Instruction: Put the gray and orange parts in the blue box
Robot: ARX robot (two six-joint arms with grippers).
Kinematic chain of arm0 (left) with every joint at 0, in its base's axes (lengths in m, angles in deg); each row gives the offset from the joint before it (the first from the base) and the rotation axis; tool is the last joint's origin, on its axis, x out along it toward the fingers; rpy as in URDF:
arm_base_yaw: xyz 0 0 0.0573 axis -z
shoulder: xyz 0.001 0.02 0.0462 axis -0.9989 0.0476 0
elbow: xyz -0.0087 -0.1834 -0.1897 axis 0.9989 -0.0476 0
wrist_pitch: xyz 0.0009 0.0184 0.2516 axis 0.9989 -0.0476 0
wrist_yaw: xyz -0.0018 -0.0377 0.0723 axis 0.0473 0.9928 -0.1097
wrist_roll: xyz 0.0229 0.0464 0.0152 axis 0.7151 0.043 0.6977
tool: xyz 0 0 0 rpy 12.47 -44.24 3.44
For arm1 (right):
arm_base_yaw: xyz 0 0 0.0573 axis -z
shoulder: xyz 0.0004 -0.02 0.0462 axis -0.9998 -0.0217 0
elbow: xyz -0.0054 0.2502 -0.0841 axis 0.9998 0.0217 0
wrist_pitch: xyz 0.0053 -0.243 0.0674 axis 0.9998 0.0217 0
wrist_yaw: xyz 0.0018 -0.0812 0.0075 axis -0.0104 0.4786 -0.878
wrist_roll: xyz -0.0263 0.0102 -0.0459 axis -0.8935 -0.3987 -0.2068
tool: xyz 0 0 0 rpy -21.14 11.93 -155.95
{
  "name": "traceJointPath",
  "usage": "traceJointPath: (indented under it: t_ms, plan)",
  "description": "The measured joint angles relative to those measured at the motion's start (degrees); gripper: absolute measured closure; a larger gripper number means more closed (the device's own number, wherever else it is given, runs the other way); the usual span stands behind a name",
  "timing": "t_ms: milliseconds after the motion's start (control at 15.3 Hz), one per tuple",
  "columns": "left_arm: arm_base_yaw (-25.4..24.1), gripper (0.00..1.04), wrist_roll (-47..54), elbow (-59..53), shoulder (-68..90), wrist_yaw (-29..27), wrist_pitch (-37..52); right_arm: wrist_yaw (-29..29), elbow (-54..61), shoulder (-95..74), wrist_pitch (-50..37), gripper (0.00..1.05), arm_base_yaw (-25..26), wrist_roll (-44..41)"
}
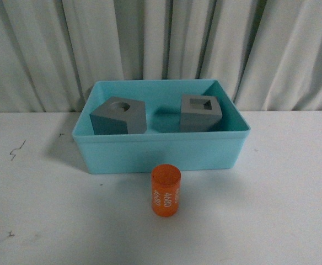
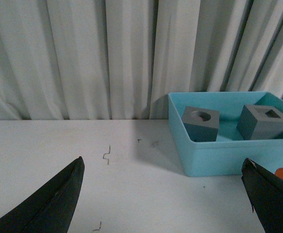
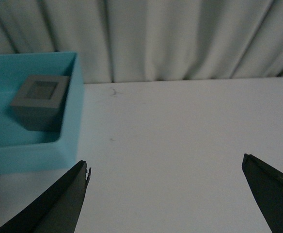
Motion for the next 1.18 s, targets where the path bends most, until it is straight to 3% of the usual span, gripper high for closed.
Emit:
traceJointPath:
  t_ms: [262,392,915,1177]
  plan:
    - [0.00,0.07,0.00,0.00,0.00,0.00,0.00,-3.67,-8.61,-11.78,1.44,0.06,-19.06,-5.79]
    - [0.00,0.07,0.00,0.00,0.00,0.00,0.00,-5.33,-11.08,-19.37,3.45,0.06,-26.10,-7.56]
    - [0.00,0.07,0.00,0.00,0.00,0.00,0.00,-3.74,-22.84,-39.36,6.03,0.06,-34.34,-10.36]
    - [0.00,0.07,0.00,0.00,0.00,0.00,0.00,-1.42,-26.18,-45.70,6.32,0.06,-35.50,-9.46]
